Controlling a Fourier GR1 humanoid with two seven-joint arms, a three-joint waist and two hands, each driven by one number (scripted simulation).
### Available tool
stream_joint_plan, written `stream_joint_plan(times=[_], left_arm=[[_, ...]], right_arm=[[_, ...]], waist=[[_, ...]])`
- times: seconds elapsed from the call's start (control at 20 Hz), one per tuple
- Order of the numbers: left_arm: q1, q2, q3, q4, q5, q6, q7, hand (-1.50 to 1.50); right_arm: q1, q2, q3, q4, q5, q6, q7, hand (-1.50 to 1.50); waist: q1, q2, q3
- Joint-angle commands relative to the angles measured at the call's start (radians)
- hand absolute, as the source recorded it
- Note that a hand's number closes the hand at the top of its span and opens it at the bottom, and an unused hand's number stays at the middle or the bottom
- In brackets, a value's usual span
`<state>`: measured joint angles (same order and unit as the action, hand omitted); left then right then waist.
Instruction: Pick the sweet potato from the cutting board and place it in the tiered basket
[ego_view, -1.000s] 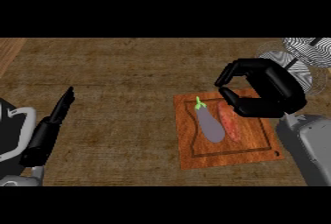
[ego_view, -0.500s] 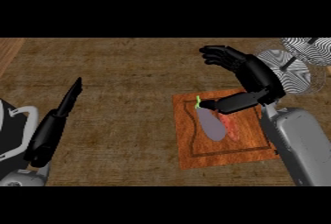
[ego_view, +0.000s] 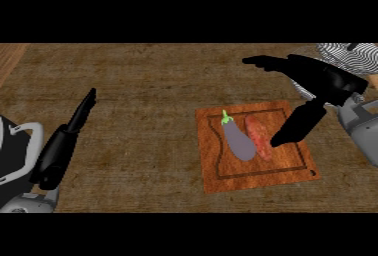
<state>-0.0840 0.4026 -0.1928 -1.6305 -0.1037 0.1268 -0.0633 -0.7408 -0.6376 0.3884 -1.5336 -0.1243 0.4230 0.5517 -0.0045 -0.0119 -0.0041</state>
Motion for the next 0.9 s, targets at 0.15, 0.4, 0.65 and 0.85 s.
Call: stream_joint_plan(times=[0.15,0.4,0.65,0.85], left_arm=[[0.047,-0.001,0.003,-0.026,-0.008,-0.008,-0.022,0.00],[-0.020,-0.018,0.018,0.008,-0.027,-0.023,0.006,0.00],[-0.043,-0.035,0.027,0.033,-0.036,-0.020,0.003,0.00],[-0.008,-0.018,0.050,0.016,0.003,-0.062,-0.014,0.00]], right_arm=[[-0.069,-0.038,0.113,-0.171,0.015,0.124,0.367,-1.50],[-0.110,0.086,0.136,-0.177,0.042,0.080,0.538,-1.50],[-0.037,0.122,0.246,-0.270,0.129,0.010,0.629,-1.50],[-0.078,0.155,0.300,-0.148,0.211,0.022,0.619,-1.50]], waist=[[-0.002,0.003,0.002],[0.008,0.010,0.003],[-0.003,0.008,0.003],[0.013,0.011,0.003]])
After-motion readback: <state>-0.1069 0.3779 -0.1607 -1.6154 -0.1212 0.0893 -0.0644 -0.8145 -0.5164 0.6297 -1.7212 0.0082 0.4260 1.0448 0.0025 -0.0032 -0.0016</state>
